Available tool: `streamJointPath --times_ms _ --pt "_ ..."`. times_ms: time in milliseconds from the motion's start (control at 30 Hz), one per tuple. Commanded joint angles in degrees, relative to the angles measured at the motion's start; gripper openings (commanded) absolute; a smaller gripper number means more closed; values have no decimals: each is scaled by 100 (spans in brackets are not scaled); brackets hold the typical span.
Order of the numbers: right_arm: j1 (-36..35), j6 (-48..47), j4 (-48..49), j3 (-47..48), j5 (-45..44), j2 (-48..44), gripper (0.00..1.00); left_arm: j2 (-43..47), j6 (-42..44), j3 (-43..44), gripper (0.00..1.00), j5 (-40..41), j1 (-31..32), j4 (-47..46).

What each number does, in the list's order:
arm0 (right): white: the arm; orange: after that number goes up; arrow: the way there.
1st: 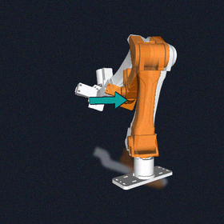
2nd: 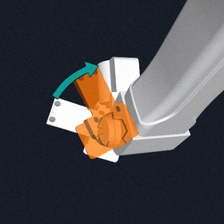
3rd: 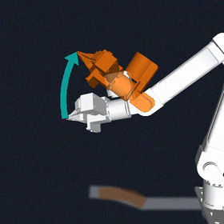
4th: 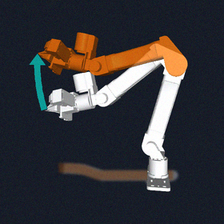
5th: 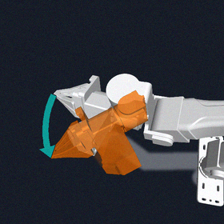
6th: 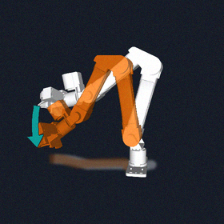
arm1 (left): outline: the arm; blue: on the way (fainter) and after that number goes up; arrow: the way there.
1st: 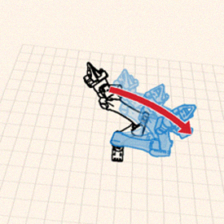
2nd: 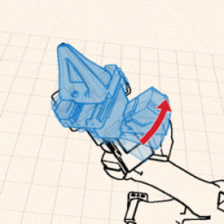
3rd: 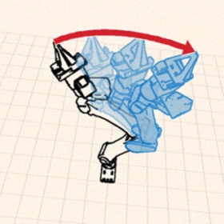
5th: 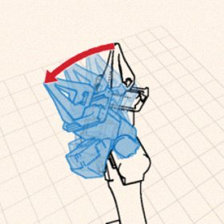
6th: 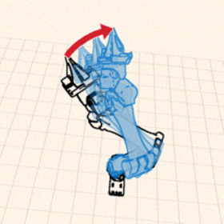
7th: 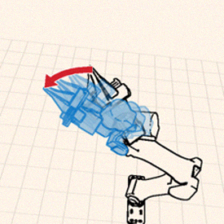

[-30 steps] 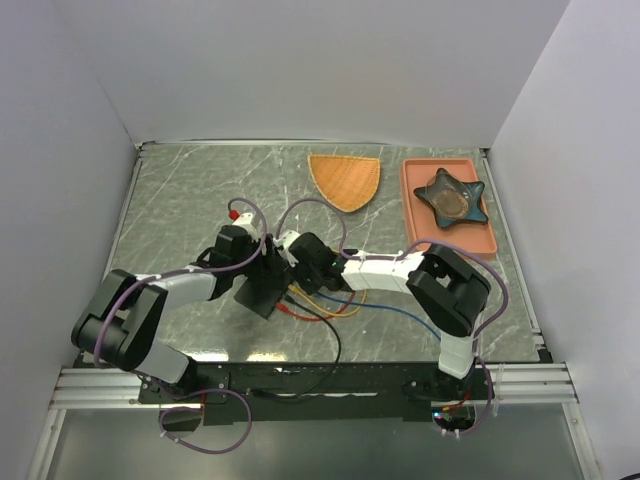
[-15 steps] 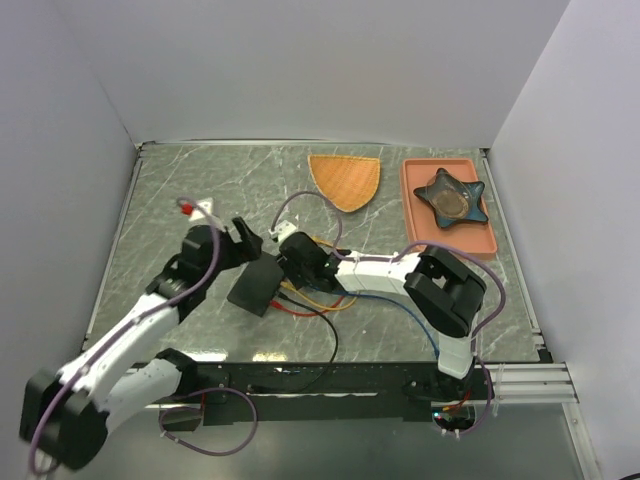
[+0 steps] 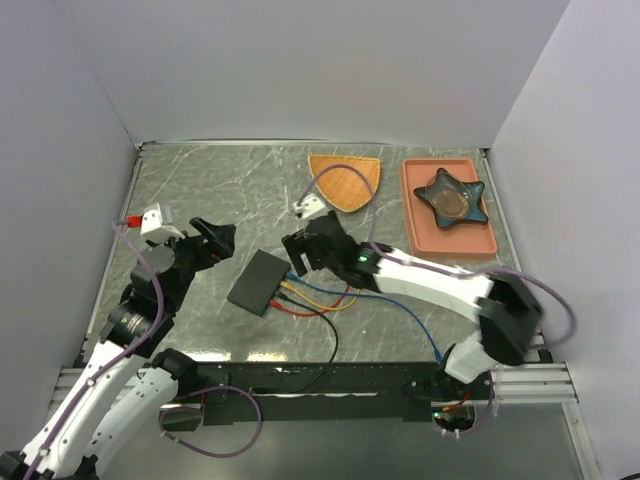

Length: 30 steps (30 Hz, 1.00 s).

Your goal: Insert the plug into the switch port

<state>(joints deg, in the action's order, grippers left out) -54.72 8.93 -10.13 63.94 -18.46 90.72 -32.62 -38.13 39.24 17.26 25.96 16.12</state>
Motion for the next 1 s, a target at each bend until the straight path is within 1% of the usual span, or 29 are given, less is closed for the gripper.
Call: streamJointPath --times_ms 0,67,267,433,667,700,767,867,933,967 --pt "5 -58 722 -592 368 -1476 99 326 86 180 96 -56 -3 14" --pt "5 -128 749 -856 510 -2019 99 423 104 206 96 -56 -3 14" --pt "5 -225 495 -1129 501 -2856 99 511 60 233 96 -38 -3 23" --pt "14 -260 486 -1305 413 -3226 99 555 95 145 96 -187 -3 -135" --pt "5 -304 398 -1314 299 -3569 99 538 148 127 96 -135 -3 -118" --pt "14 -173 372 -1305 212 -3613 99 546 139 119 96 -100 -3 -127" --pt "5 29 302 -1253 -314 -3779 99 564 218 49 96 -117 -3 -196" --pt "14 205 -111 -1095 -983 -4043 99 547 350 -83 96 -170 -3 -355" --pt "5 92 -217 -1147 -1334 -4228 99 494 464 -136 96 -144 -3 -434" --pt "5 5 -226 -1191 -1579 -4446 99 476 673 -206 96 -126 6 -573"
